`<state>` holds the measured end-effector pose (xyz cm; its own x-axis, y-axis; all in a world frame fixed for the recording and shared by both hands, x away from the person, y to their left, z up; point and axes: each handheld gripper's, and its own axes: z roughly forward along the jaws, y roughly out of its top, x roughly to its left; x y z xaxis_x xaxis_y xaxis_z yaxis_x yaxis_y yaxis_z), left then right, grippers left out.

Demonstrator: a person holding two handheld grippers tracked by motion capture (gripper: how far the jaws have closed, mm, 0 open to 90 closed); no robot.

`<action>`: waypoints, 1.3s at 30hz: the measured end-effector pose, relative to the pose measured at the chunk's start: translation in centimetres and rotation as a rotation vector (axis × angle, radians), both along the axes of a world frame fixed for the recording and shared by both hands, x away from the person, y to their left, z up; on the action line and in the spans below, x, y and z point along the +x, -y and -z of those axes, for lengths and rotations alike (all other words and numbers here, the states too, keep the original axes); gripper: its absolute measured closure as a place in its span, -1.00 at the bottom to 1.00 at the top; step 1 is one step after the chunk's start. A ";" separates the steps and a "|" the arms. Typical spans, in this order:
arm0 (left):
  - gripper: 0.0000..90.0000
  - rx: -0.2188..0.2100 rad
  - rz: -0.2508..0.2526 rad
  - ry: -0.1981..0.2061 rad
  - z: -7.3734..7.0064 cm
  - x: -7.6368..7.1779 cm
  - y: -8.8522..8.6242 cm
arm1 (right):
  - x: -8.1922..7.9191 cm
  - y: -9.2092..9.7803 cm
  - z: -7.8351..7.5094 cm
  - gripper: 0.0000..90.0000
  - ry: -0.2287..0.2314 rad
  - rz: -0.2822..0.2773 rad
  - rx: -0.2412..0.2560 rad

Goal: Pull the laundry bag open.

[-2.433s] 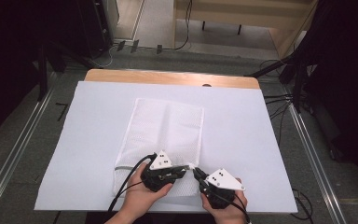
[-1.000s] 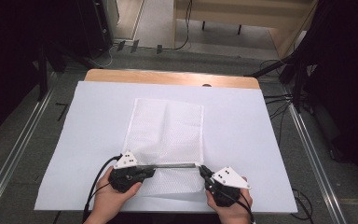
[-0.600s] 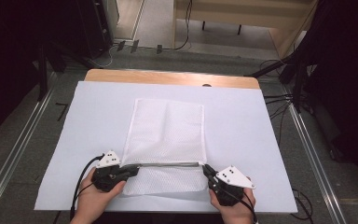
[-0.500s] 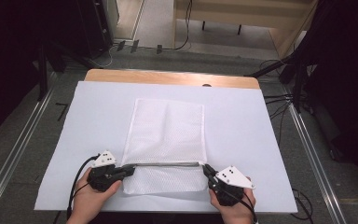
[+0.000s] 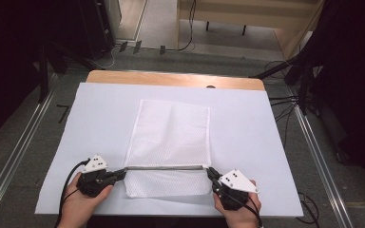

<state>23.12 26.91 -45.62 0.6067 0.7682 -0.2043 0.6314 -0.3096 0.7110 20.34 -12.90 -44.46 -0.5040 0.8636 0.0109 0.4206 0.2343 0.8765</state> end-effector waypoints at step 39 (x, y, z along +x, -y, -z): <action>-0.78 -0.148 -0.169 0.247 -1.7 -0.3 -4.5 | 0.8 4.4 0.1 -0.22 0.002 0.064 0.115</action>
<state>22.87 31.37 -43.96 0.5187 0.8349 -0.1840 0.4679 -0.0970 0.8784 21.18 -17.35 -44.52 -0.4477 0.8873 0.1109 0.4296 0.1047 0.8969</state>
